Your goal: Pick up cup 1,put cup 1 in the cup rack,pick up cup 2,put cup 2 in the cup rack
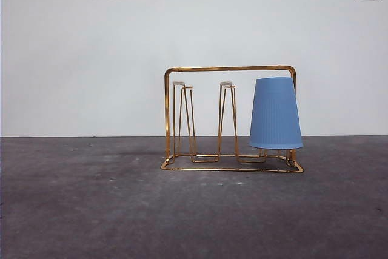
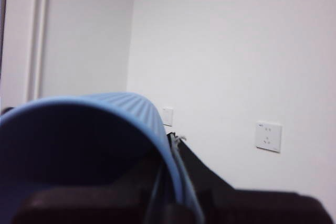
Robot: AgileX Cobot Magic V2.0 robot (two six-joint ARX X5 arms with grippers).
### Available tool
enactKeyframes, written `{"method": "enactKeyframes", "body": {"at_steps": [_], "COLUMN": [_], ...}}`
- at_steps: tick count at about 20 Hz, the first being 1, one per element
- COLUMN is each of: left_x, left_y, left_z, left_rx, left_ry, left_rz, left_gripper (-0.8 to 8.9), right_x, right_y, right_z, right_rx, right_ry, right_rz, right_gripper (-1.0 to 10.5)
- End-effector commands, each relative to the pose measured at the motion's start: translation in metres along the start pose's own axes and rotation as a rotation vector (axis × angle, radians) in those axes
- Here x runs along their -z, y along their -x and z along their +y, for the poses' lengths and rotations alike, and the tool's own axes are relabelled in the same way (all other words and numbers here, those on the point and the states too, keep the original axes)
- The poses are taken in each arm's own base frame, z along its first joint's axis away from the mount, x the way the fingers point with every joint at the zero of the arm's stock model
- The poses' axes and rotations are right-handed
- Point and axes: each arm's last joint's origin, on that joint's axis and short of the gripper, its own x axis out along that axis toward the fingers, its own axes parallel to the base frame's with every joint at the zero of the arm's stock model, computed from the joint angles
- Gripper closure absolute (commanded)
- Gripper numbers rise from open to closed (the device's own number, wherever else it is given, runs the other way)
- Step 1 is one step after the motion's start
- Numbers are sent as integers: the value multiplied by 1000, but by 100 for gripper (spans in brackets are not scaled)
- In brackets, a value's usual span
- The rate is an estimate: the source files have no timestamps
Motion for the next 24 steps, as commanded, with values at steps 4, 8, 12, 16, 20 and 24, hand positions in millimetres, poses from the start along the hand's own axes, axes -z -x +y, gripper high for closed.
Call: {"method": "enactKeyframes", "body": {"at_steps": [4, 8, 12, 16, 20, 24], "left_x": [1, 1, 2, 1, -3, -10], "left_y": [0, 0, 0, 1, 7, 15], "left_z": [1, 1, 1, 4, 8, 13], "left_rx": [-9, -12, -12, -30, -70, -117], "left_ry": [7, 8, 9, 15, 15, 0], "left_rz": [-12, -14, -13, -5, 3, 3], "left_gripper": [785, 822, 822, 822, 822, 822], "right_x": [0, 3, 6, 8, 8, 7], "right_y": [-1, -1, 0, 0, 6, 16], "right_z": [0, 0, 1, 1, 2, 3], "right_rx": [-2, -2, -2, -1, 7, 47], "right_ry": [1, -5, -12, -18, -25, -9], "right_rz": [-6, 16, 48, 73, 113, 162], "right_gripper": [957, 944, 930, 768, 748, 748]}}
